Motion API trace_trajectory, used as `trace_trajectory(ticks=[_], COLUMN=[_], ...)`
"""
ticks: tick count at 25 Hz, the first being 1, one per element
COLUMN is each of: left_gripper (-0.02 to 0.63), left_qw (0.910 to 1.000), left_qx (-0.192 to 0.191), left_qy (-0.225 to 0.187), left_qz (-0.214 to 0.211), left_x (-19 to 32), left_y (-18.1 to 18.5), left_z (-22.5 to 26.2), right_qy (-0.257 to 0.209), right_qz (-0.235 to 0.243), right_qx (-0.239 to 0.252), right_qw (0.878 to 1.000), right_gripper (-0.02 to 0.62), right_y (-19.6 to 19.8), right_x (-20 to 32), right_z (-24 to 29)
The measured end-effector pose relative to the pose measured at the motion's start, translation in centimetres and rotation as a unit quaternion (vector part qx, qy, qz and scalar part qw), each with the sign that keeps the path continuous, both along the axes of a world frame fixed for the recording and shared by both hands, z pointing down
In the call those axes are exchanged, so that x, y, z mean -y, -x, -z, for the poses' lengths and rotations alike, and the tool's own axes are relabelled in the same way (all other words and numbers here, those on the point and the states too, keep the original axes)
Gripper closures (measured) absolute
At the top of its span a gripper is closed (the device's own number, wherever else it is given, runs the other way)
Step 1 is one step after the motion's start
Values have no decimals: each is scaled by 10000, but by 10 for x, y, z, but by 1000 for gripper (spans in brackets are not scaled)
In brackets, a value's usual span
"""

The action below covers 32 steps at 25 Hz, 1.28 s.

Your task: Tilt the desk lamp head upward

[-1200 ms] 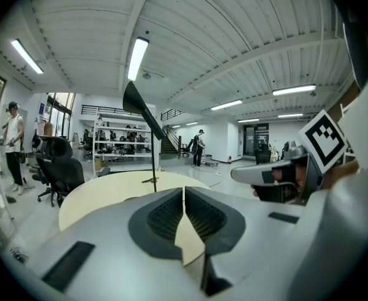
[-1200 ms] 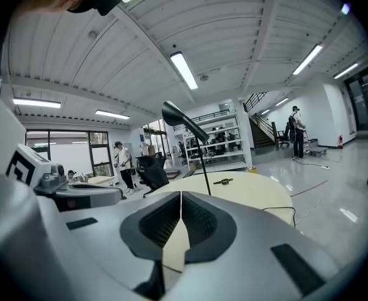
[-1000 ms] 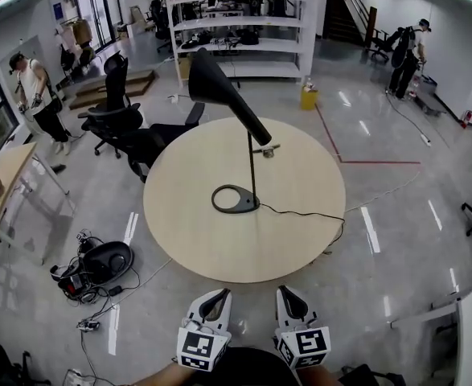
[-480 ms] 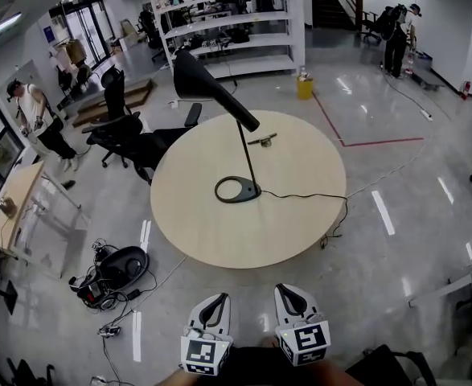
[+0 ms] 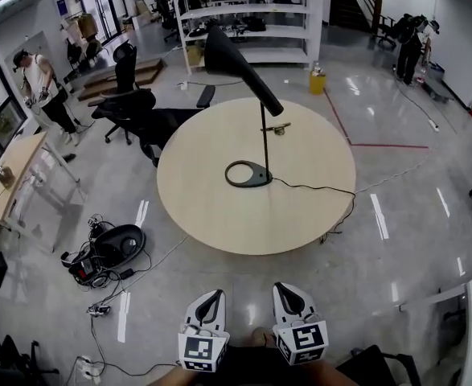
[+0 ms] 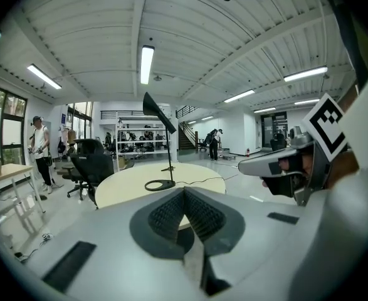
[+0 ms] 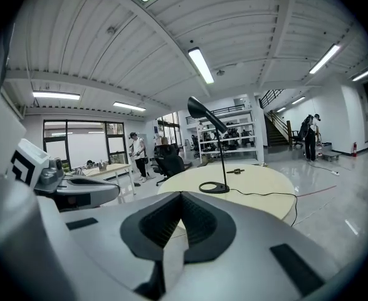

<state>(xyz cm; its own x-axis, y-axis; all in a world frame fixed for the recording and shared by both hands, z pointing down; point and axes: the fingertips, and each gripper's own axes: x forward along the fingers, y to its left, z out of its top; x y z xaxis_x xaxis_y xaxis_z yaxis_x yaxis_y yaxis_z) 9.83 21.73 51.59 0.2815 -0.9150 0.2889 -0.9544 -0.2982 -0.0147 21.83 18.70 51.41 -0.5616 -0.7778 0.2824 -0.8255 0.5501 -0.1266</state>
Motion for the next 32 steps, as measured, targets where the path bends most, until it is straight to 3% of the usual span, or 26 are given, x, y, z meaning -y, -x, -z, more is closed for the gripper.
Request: trace_trajectory(ticks=[19, 32], left_gripper=[558, 558], left_qw=[9994, 9993], left_qx=[49, -158], left_qy=[-223, -32], left_qz=[-258, -342], left_x=[0, 11], left_y=[-36, -50], left_z=[13, 8], right_qy=[-121, -59], right_qz=[12, -137], right_qx=[-22, 45], right_qw=[9999, 9999], right_gripper=[581, 581], right_y=[-23, -43], right_x=[-9, -4], right_z=[6, 2])
